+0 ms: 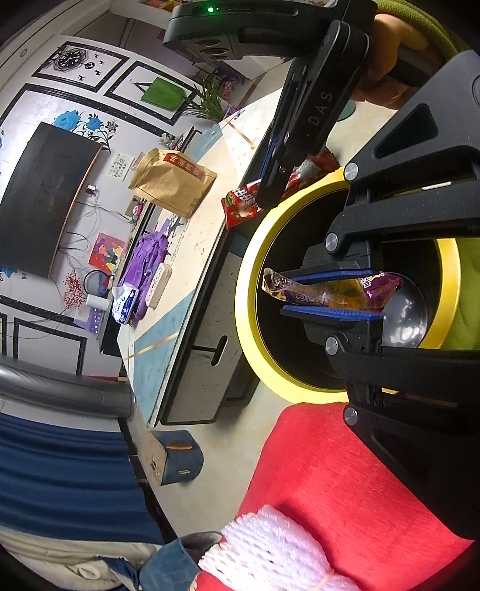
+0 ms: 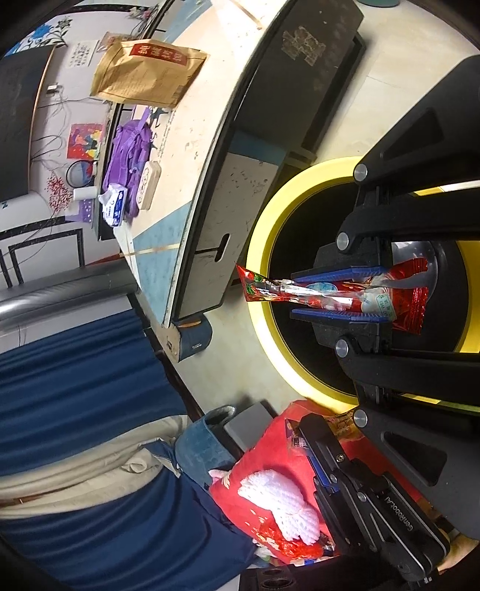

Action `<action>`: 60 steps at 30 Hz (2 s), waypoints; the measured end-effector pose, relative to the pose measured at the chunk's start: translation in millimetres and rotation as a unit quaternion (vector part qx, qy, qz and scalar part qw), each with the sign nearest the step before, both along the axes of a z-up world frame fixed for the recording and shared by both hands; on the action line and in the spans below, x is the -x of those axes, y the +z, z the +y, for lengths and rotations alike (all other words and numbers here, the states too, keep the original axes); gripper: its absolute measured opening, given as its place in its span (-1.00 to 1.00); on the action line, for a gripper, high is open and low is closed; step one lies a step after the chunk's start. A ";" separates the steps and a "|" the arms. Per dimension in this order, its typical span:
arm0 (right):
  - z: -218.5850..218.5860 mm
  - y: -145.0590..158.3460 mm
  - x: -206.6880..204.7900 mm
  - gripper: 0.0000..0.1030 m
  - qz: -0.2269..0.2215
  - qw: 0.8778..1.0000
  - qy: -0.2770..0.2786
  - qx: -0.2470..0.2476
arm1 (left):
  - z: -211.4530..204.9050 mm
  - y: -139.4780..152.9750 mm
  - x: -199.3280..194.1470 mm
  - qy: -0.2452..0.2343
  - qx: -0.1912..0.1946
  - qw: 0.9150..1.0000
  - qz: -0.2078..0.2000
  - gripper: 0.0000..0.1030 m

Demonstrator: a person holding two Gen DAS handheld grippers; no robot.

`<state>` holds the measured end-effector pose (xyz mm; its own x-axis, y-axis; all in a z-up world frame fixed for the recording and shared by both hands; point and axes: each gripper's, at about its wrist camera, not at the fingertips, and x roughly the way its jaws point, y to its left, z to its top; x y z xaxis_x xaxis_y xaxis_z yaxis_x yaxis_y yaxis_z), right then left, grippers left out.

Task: Collect trash
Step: 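Open both grippers to drop the wrappers into the bin, then move both grippers back toward the trash on the bedspread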

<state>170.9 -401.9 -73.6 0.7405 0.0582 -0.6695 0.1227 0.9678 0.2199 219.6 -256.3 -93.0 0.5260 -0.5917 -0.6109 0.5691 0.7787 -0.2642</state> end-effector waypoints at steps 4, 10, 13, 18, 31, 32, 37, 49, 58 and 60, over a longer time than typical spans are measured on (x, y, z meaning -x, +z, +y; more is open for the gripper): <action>-4.8 -1.0 -0.3 -0.67 0.003 1.000 -0.009 -0.007 | 2.1 1.0 -0.6 0.000 0.008 1.000 0.006 -0.43; -11.5 -1.4 1.3 -0.32 0.003 1.000 -0.023 -0.009 | 9.8 5.4 0.1 0.011 0.013 1.000 0.003 -0.19; -12.7 -0.1 2.4 -0.27 0.000 1.000 -0.028 -0.006 | 15.3 11.8 3.3 0.025 0.012 1.000 -0.002 -0.01; -7.5 5.6 6.6 -0.15 -0.013 1.000 -0.024 0.002 | 29.6 24.3 9.8 0.052 0.014 0.998 -0.014 0.46; 35.8 47.9 31.9 0.23 -0.099 0.995 0.018 0.026 | 87.2 63.4 33.4 0.140 0.017 0.988 -0.067 0.79; 39.9 50.7 33.9 0.24 -0.105 0.994 0.025 0.027 | 92.1 66.2 34.8 0.148 0.019 0.986 -0.070 0.79; 65.1 63.4 42.8 0.31 -0.131 0.989 0.059 0.038 | 118.4 79.2 45.7 0.181 0.021 0.979 -0.092 0.79; 122.5 72.2 57.0 0.38 -0.153 0.977 0.138 0.061 | 165.0 95.4 66.3 0.238 0.028 0.963 -0.125 0.79; 164.1 71.8 55.8 0.43 -0.152 0.968 0.186 0.077 | 202.5 103.8 72.9 0.283 0.022 0.949 -0.140 0.79; 170.7 72.8 53.8 0.46 -0.152 0.967 0.190 0.079 | 210.2 103.5 72.6 0.292 0.020 0.946 -0.139 0.79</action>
<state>117.1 -231.2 -0.8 0.8500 0.2798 -0.4464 -0.2950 0.9548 0.0366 146.9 -46.1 10.5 0.9076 -0.1703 -0.3836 0.0965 0.9742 -0.2042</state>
